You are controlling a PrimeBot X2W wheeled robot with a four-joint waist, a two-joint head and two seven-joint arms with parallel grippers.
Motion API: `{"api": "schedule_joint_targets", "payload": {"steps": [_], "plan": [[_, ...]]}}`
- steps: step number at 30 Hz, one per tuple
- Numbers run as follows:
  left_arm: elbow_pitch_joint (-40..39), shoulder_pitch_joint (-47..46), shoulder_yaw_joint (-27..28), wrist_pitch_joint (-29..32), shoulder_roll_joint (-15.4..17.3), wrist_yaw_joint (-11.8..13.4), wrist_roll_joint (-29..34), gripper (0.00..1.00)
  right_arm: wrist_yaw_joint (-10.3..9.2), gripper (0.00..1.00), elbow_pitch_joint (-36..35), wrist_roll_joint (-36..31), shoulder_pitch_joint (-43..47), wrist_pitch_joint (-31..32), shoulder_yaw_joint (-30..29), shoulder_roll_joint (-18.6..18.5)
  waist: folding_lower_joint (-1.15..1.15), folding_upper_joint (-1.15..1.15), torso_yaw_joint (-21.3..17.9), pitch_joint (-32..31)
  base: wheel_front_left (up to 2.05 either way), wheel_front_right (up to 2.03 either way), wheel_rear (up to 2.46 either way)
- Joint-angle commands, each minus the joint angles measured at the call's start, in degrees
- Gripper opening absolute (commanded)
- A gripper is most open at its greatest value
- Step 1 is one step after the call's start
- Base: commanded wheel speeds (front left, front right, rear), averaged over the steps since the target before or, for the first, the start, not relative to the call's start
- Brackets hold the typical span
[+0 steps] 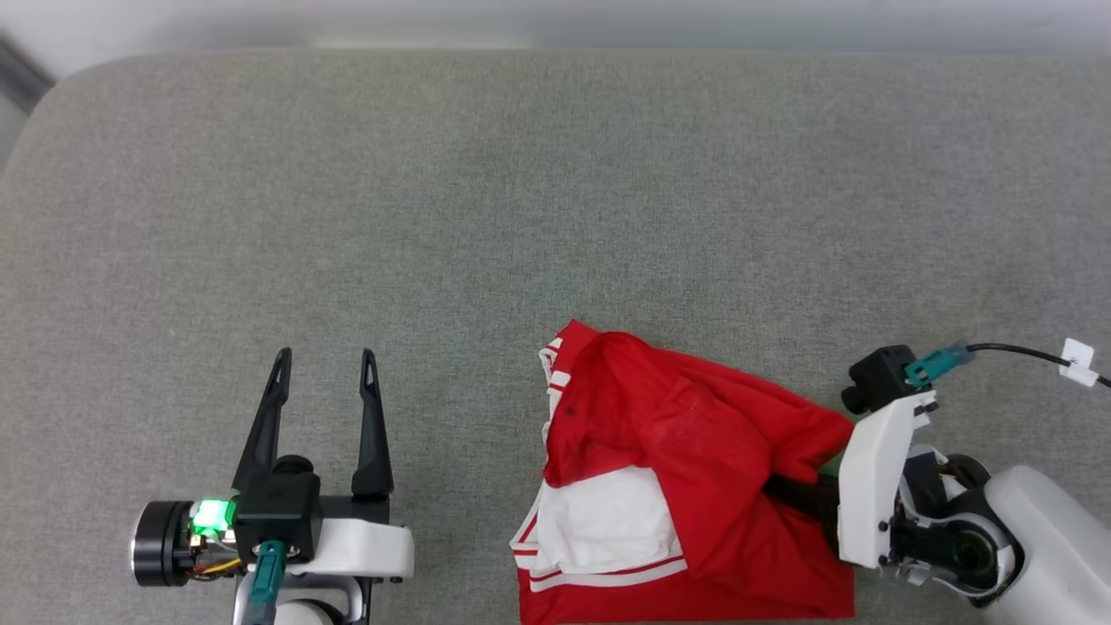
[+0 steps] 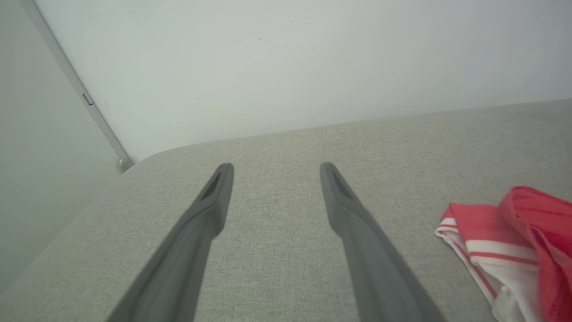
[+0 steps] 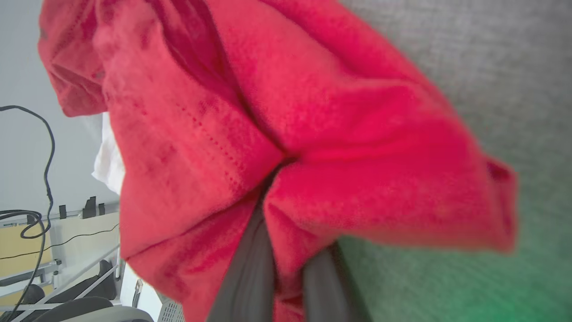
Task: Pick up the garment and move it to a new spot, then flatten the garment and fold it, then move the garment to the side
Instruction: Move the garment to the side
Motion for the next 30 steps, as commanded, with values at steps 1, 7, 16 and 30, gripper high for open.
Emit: {"api": "schedule_joint_targets", "payload": {"steps": [1, 7, 16, 30], "plan": [[0.2, 0.7, 0.1, -0.1, 0.1, 0.1, -0.2, 1.0, -0.13, 0.0, 0.7, -0.3, 1.6, 0.0, 3.2, 1.2, 0.0, 0.0, -0.5, -1.2, 0.0, 0.0, 0.0], [0.2, 2.4, 0.2, -0.1, 0.0, 0.3, -0.1, 1.0, -0.08, 0.0, -5.1, -0.9, -4.0, -3.2, 5.5, -4.0, 0.0, 0.0, -2.3, -5.1, 0.0, 0.0, 0.0], [-0.9, 4.7, 2.1, -0.1, 0.6, 0.7, -0.4, 1.0, -0.08, 0.0, -15.8, -5.1, -11.8, -2.3, 11.3, -13.5, 0.0, 0.0, -10.6, -6.1, 0.0, 0.0, 0.0], [-3.4, 0.6, 3.7, -0.1, 2.9, 0.3, 0.7, 1.0, -0.09, 0.0, -21.3, -10.3, -22.0, -0.6, 10.0, -28.0, 0.0, 0.0, -22.1, 3.5, 0.0, 0.0, 0.0]]}}
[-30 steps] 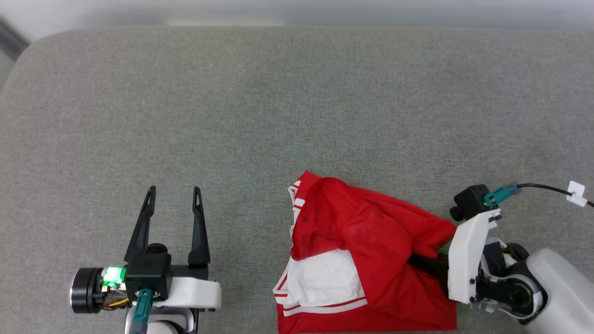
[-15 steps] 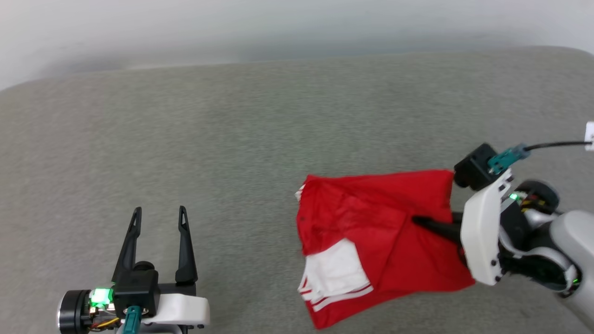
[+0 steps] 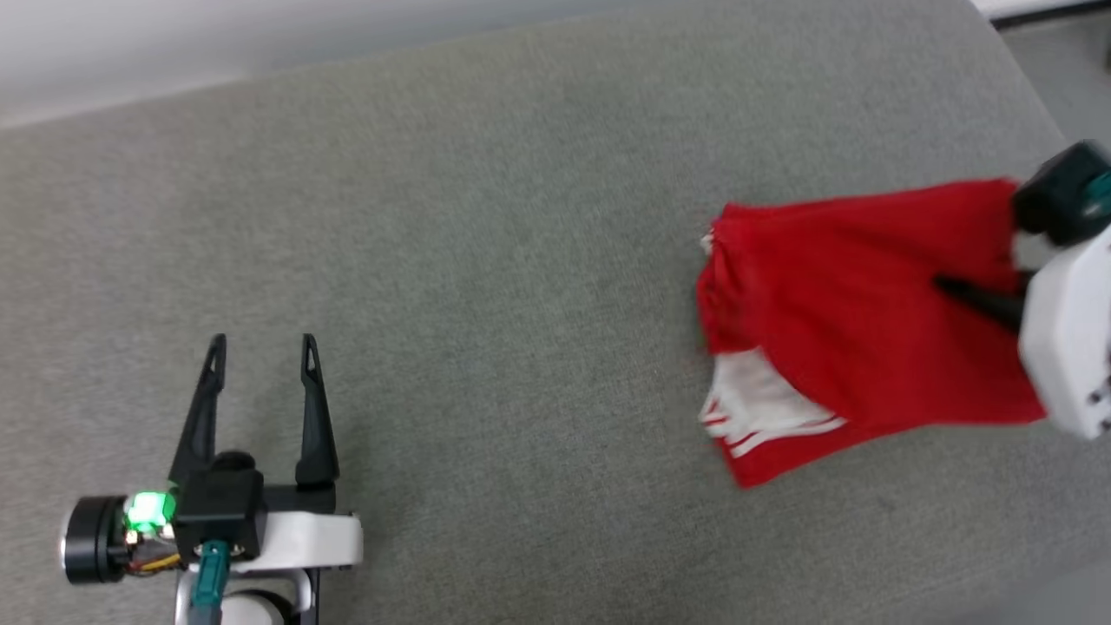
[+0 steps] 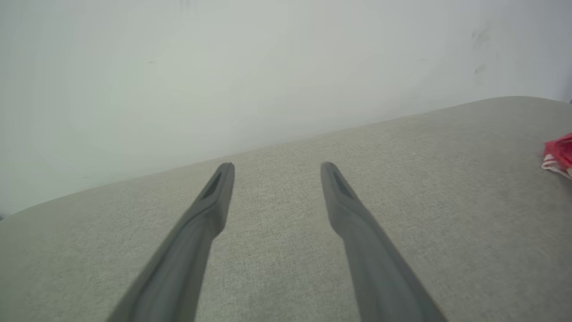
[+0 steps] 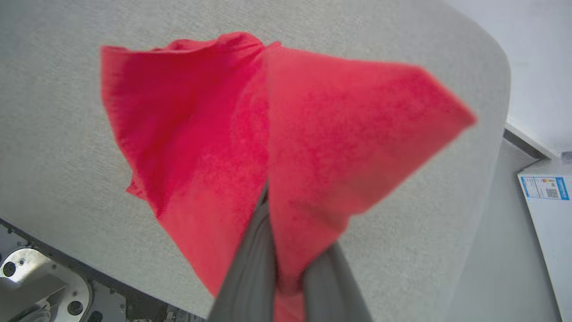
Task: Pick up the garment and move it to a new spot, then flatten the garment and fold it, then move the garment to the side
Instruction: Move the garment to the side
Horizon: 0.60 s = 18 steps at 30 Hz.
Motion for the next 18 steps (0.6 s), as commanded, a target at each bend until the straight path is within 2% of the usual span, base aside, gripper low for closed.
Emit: {"api": "schedule_joint_targets", "payload": {"steps": [1, 7, 12, 18], "plan": [[-0.5, -1.7, 0.1, -0.1, 0.8, -0.2, 0.4, 1.0, -0.06, 0.0, 1.7, -0.8, -2.1, 0.0, -1.2, -1.7, -0.01, 0.0, -2.1, 4.3, 0.0, 0.0, 0.0], [-1.7, -6.1, -0.2, -0.1, 2.8, -1.3, 0.7, 1.0, -0.06, 0.0, 11.4, -4.7, -6.0, -1.2, -3.9, -5.8, -0.01, 0.0, -0.9, 10.9, 0.0, 0.0, 0.0], [-3.1, -9.1, -0.2, -0.1, 4.0, -1.6, 0.7, 1.0, -0.06, 0.0, 21.6, -8.3, -8.9, -3.8, -7.5, -6.5, -0.01, 0.0, 0.2, 15.3, 0.0, 0.0, 0.0], [-4.5, -10.4, 0.0, -0.1, 5.1, -1.1, 0.6, 1.0, -0.06, 0.0, 31.2, -10.4, -10.8, -7.1, -10.8, -3.0, -0.01, 0.0, 0.5, 18.4, 0.0, 0.0, 0.0]]}}
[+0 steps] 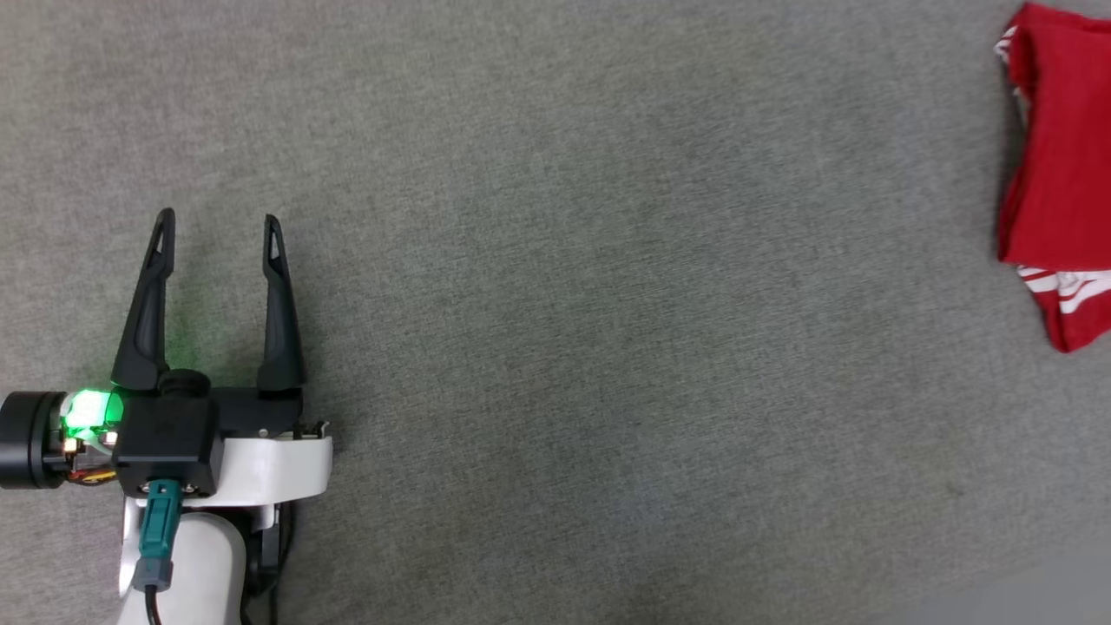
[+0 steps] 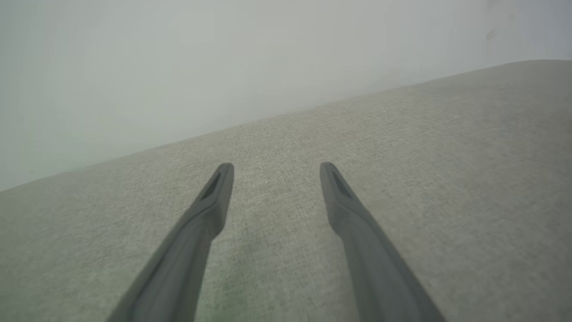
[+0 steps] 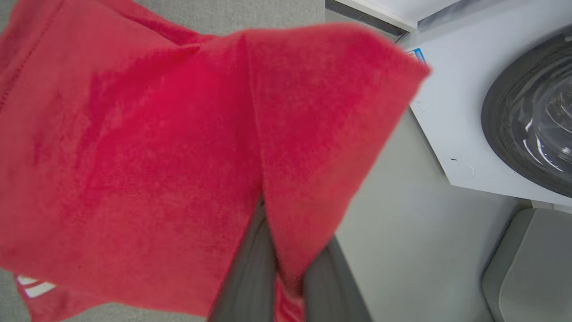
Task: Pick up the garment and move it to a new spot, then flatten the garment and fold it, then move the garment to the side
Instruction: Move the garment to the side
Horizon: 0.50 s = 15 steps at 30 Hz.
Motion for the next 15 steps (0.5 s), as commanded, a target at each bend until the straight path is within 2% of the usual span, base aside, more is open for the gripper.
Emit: {"api": "schedule_joint_targets", "payload": {"steps": [1, 4, 5, 6, 9, 15], "plan": [[-0.3, -0.8, 0.1, -0.1, 0.4, 0.4, -0.2, 1.0, -0.06, 0.0, 1.9, -0.6, -0.9, -1.1, -0.6, 1.9, -0.01, 0.0, 0.3, 1.4, 0.0, 0.0, 0.0], [-0.2, -0.6, 0.1, -0.1, 0.6, 0.6, -0.4, 1.0, -0.06, 0.0, 5.0, -1.8, -1.5, -2.8, -2.1, 4.0, -0.01, 0.0, 0.2, 1.4, 0.0, 0.0, 0.0], [0.0, -0.6, 0.0, -0.1, 0.6, 0.7, -0.5, 1.0, -0.06, 0.13, 6.0, -2.0, -1.6, -3.4, -2.7, 4.9, -0.01, 0.0, 0.2, 1.2, 0.0, 0.0, 0.0], [0.2, -0.6, -0.1, -0.1, 0.5, 0.7, -0.5, 1.0, -0.06, 1.0, 7.0, -2.4, -1.4, -3.8, -3.1, 5.6, -0.01, 0.0, 0.3, 0.8, 0.0, 0.0, 0.0], [0.4, -0.2, -0.2, -0.1, 0.0, 1.1, -0.7, 1.0, -0.06, 1.0, 8.6, -4.4, -1.9, -5.9, -4.6, 6.5, -0.01, 0.0, 0.6, -1.0, 0.0, 0.0, 0.0], [1.0, 1.9, -0.2, -0.1, -1.0, 2.1, -1.1, 1.0, -0.06, 1.0, 6.3, -10.3, -1.8, -14.3, -4.9, 7.1, -0.01, 0.0, 1.0, -5.4, 0.0, 0.0, 0.0]]}}
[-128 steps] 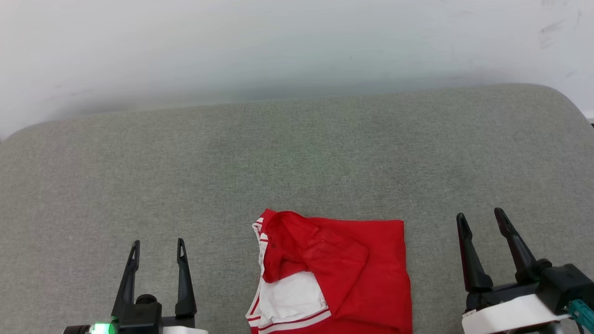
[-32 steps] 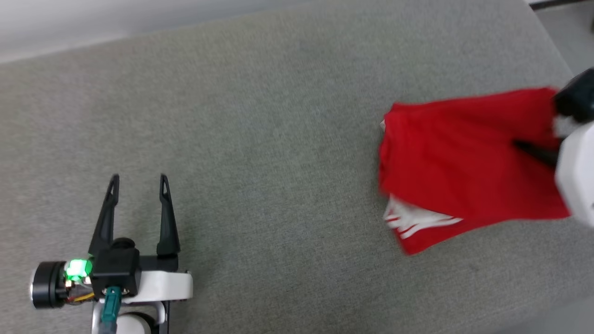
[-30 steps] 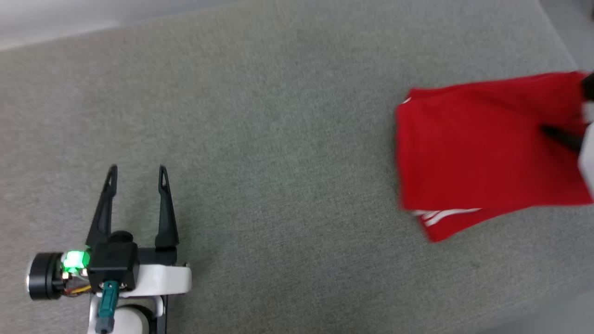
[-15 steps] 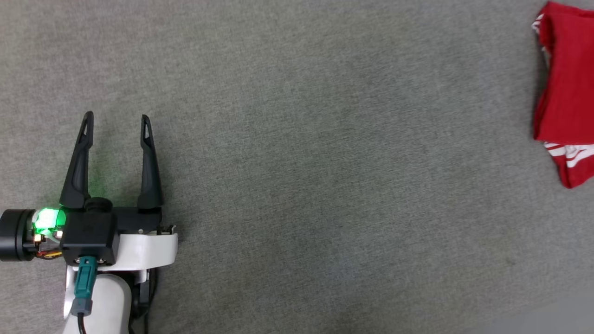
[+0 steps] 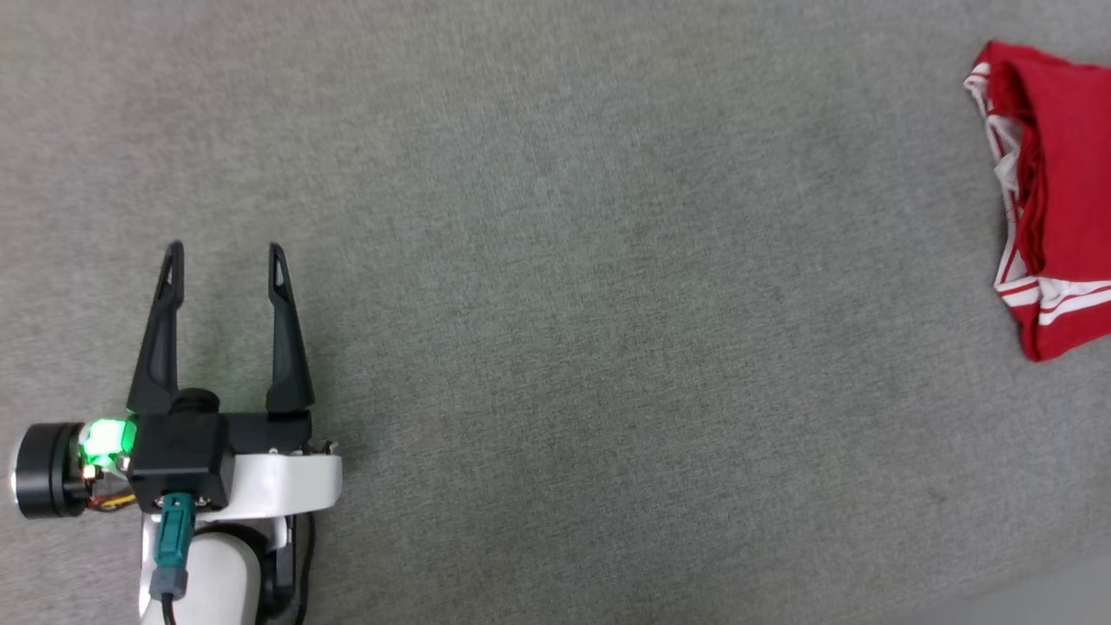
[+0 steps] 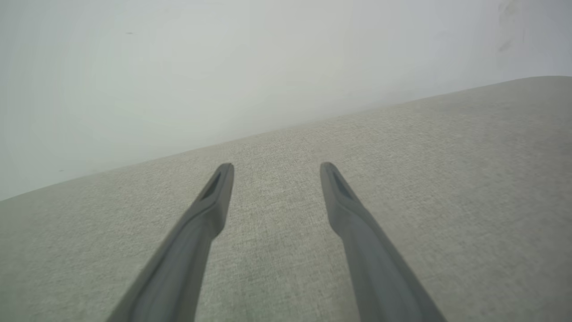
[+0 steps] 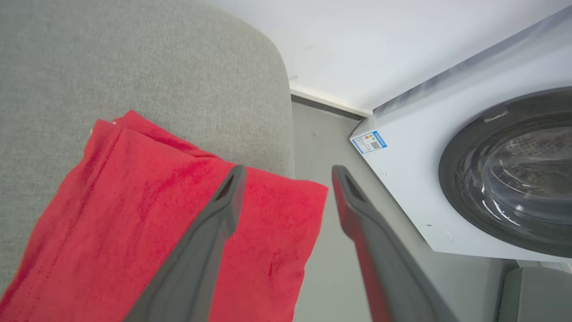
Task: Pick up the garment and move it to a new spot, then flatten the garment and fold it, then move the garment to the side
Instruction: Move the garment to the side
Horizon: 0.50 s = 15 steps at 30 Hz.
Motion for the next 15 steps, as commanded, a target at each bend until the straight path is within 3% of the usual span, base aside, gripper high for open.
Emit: {"api": "schedule_joint_targets", "payload": {"steps": [1, 5, 10, 11, 15], "plan": [[0.2, 0.8, -0.1, -0.1, -0.4, 0.3, -0.2, 1.0, -0.07, 1.0, -0.1, -0.6, -0.6, -2.0, -1.1, 1.0, 0.0, 0.0, 0.5, -2.8, 0.0, 0.0, 0.0], [0.5, 3.0, -0.4, -0.1, -1.3, 0.8, -0.4, 1.0, -0.07, 1.0, -0.8, -5.5, -0.8, -11.3, -5.3, 3.5, 0.0, 0.0, 1.6, -6.9, 0.0, 0.0, 0.0], [1.1, 6.4, -0.9, -0.1, -2.5, 1.0, -0.5, 1.0, -0.07, 1.0, -2.0, -13.2, 2.1, -22.9, -12.0, 10.1, 0.0, 0.0, 3.4, -12.0, 0.0, 0.0, 0.0], [1.4, 7.5, -1.2, -0.1, -2.9, 1.1, -0.7, 1.0, -0.06, 1.0, -3.0, -15.6, 4.1, -26.5, -13.9, 12.9, 0.0, 0.0, 4.3, -13.8, 0.0, 0.0, 0.0], [1.8, 9.0, -1.3, -0.1, -3.5, 1.1, -0.8, 1.0, -0.07, 1.0, -6.4, -18.8, 7.9, -29.4, -17.2, 17.9, 0.0, 0.0, 5.7, -16.2, 0.0, 0.0, 0.0]]}}
